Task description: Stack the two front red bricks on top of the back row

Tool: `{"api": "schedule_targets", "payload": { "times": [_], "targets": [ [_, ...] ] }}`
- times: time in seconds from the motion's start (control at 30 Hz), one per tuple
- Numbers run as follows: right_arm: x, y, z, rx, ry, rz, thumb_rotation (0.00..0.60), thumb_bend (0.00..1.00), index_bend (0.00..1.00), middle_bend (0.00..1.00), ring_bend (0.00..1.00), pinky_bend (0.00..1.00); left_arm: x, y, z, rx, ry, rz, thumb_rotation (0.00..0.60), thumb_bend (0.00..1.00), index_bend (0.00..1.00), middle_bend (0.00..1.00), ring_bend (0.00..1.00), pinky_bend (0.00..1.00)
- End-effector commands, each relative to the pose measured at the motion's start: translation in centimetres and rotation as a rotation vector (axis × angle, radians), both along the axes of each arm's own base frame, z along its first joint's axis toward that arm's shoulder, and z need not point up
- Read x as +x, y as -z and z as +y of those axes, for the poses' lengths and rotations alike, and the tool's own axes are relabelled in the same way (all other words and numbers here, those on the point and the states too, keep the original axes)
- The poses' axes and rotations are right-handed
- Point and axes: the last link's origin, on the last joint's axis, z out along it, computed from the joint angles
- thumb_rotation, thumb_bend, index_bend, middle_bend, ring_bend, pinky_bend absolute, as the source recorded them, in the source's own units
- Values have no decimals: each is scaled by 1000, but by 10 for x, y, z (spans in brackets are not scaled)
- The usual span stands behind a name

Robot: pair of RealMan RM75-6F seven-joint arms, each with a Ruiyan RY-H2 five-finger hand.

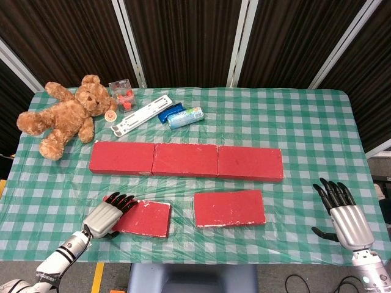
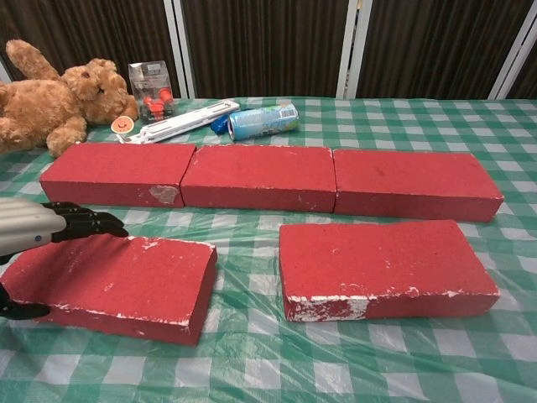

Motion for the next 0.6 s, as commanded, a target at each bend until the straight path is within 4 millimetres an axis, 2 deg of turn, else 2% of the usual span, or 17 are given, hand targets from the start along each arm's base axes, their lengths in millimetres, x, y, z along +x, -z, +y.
{"api": "schedule_targets", "payload": {
  "times": [0.03, 0.6],
  "targets": [
    [0, 1, 0, 1, 2, 2, 600, 86, 0, 0, 0, 0, 1, 0, 1, -2, 5, 8, 600, 268, 0, 0, 0, 4],
    [0, 4, -1, 9, 7, 11, 600, 86, 0, 0, 0, 0, 3, 4, 7, -20, 10, 61, 600, 269, 0, 0, 0, 5]
  ]
}}
